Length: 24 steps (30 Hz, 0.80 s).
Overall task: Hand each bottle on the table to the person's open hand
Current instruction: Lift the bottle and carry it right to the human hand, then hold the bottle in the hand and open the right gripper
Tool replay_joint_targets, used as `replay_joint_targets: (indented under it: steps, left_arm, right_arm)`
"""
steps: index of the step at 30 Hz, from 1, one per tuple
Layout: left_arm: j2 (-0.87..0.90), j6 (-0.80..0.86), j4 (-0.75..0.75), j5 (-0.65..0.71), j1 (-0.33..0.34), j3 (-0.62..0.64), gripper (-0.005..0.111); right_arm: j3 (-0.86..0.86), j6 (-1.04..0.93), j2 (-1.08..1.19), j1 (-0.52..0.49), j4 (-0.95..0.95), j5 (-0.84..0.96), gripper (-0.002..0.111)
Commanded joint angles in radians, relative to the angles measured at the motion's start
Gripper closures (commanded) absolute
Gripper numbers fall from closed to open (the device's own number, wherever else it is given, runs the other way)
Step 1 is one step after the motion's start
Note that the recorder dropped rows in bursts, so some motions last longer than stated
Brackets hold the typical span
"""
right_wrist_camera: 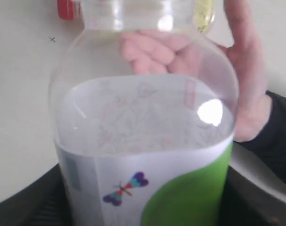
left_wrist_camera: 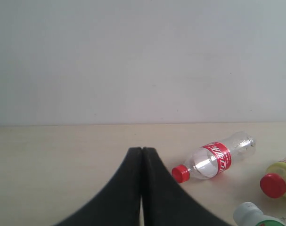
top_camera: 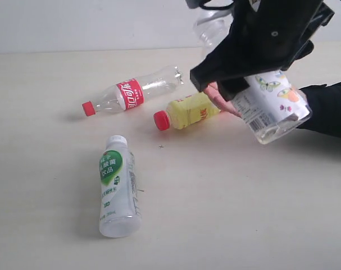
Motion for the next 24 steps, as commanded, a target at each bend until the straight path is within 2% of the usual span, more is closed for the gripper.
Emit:
replay_joint_targets:
  steps: [1,8,24]
  left_arm:
    - [-0.007,-0.004,0.0,-0.001,-0.003,0.0,0.107]
    - [-0.007,-0.004,0.0,-0.001,-0.003,0.0,0.107]
    - [-0.007,-0.004,0.0,-0.001,-0.003,0.0,0.107]
  right_arm:
    - [-0.065,0.009,-0.003,-0.08,0.049,-0.002,0.108]
    - [-0.069,-0.05,0.023,-0.219,0.161,-0.002,0.108]
    - [-0.069,-0.068,0.232,-0.225,0.121,-0.035,0.108]
